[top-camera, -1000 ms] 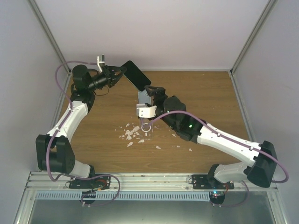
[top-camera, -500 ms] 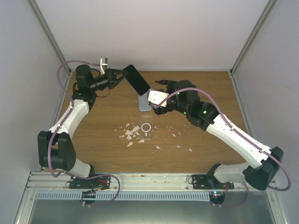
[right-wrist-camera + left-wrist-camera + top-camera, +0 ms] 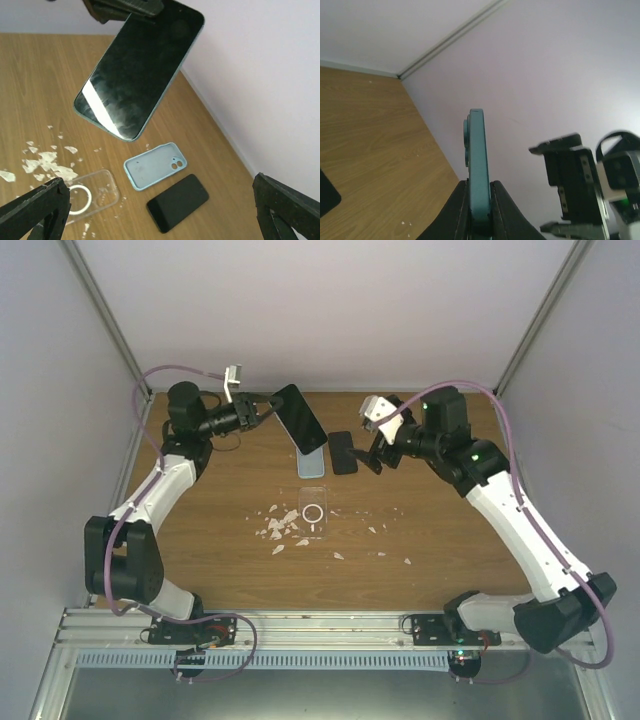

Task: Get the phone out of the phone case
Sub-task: Place the phone at the center of the board.

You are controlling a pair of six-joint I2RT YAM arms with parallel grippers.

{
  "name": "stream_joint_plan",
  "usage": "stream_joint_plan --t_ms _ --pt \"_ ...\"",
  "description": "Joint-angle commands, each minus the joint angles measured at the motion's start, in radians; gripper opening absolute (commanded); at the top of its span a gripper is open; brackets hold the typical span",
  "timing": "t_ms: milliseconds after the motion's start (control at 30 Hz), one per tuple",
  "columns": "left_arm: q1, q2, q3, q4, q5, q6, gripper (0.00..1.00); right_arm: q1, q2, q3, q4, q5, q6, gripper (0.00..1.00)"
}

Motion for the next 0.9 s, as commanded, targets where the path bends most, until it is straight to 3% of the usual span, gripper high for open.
stream_joint_plan --t_ms 0,233,367,467,633,867 --pt "-0.047 -0.017 -0.001 0.146 0.071 0.065 0.0 -0.076 0.037 0.054 -0.061 -0.213 0.149 1.0" --pt "-0.116 -0.044 -0.039 0.291 0.133 0.103 0.0 -0.179 0.11 0.102 -0.124 -0.546 0.298 1.0" --pt "-0.157 -0.054 -0.045 0.318 0.144 0.132 0.0 -0.234 0.129 0.071 -0.078 -0.704 0.415 0.98" --pt "-0.182 -0.057 -0.04 0.313 0.144 0.155 0.0 -0.25 0.131 0.03 -0.024 -0.803 0.491 0.92" --pt "-0.22 -0.057 -0.034 0.303 0.133 0.186 0.0 -0.25 0.117 -0.039 0.083 -0.848 0.611 0.79" --pt "-0.25 -0.036 -0.019 0.312 0.122 0.18 0.0 -0.25 0.121 -0.079 0.152 -0.829 0.683 0.7"
